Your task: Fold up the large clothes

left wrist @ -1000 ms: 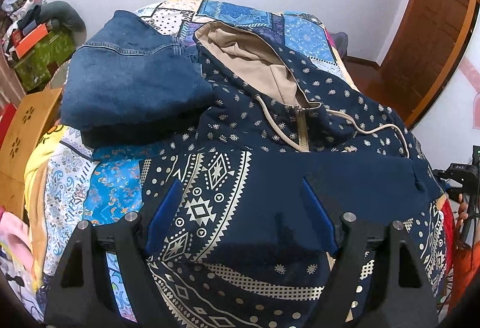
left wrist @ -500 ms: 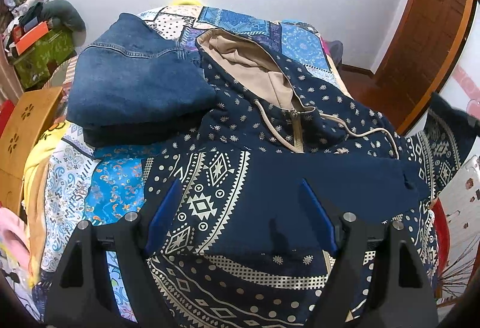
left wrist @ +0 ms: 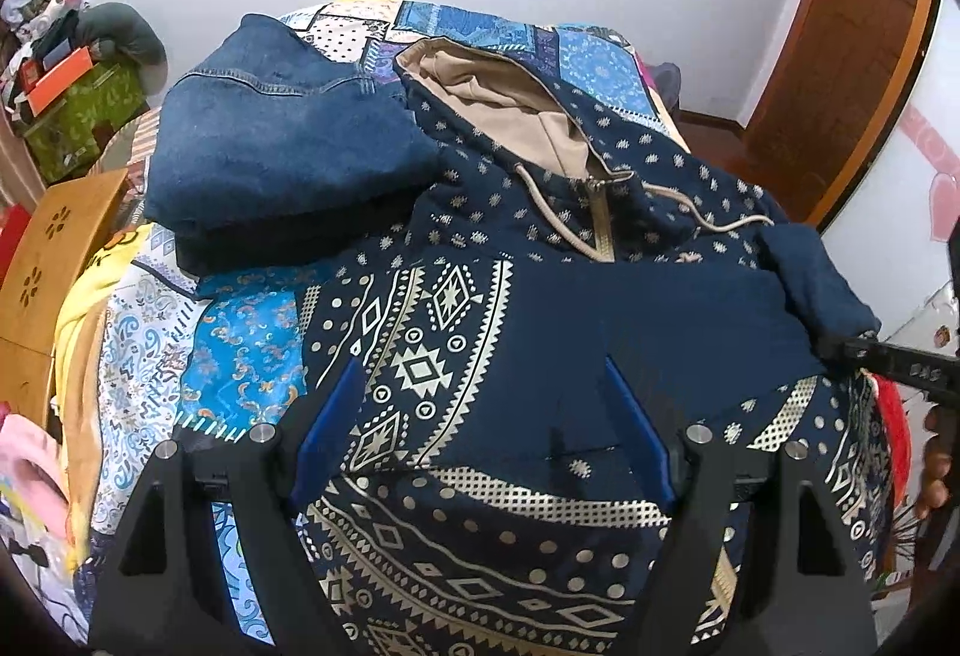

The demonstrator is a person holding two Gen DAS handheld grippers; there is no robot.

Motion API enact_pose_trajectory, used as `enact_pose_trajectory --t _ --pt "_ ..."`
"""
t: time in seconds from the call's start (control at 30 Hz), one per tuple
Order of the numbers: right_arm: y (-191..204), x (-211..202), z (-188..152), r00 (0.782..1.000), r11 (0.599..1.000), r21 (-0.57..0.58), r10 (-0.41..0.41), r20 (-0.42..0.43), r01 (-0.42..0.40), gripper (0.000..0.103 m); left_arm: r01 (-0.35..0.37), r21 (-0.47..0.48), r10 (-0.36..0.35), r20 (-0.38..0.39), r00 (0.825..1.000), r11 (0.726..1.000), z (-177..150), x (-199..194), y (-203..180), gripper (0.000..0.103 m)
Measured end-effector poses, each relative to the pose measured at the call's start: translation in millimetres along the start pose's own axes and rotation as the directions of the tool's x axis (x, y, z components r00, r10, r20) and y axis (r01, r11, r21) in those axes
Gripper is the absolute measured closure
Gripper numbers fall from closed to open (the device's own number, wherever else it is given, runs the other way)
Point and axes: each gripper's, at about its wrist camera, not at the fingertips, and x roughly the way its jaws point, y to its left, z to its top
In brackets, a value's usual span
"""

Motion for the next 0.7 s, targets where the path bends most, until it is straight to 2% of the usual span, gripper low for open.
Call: enact_pose_trajectory --t 0.03,0.1,0.17,0.23,0.33,0.43,0.53,0.7 --pt "0 -7 1 1.0 1.0 0.002 0.005 0.001 -0.005 0.091 -0.002 0.002 0.002 -0.003 1.0 1.0 -1 1 0 0.024" --pt "-2 -19 4 0.999 0.999 0.009 0.039 0.003 -0.039 0.08 -0.002 0.001 0.002 -0.007 1.0 1.0 -1 3 0 0.024" --pt "-3 -29 9 0.998 0.998 0.025 0.064 0.025 -0.064 0.059 0.002 -0.004 -0.002 -0.009 1.0 1.0 -1 4 -1 0.024" --pt "-3 -39 12 0.995 0.997 0.049 0.047 0.091 -0.051 0.051 0.01 -0.01 -0.01 -0.011 1.0 1.0 0 6 -2 0.024" --pt "-19 -58 11 0.984 0.994 0.107 -0.024 0.176 0.005 0.04 0.017 -0.01 -0.017 -0.015 1.0 1.0 1 10 -5 0.024" --pt "-48 -68 11 0.974 0.976 0.215 -0.066 0.216 0.019 0.038 0.017 0.002 -0.017 -0.019 1.0 1.0 2 13 -10 0.024" --pt "-83 -63 10 0.976 0.94 0.342 -0.069 0.205 -0.005 0.038 0.015 0.011 -0.015 -0.018 1.0 1.0 4 15 -13 0.024" --pt "-124 -42 7 0.983 0.877 0.481 -0.092 0.16 0.004 0.038 0.023 0.004 -0.023 -0.034 0.999 1.0 5 22 -14 0.024"
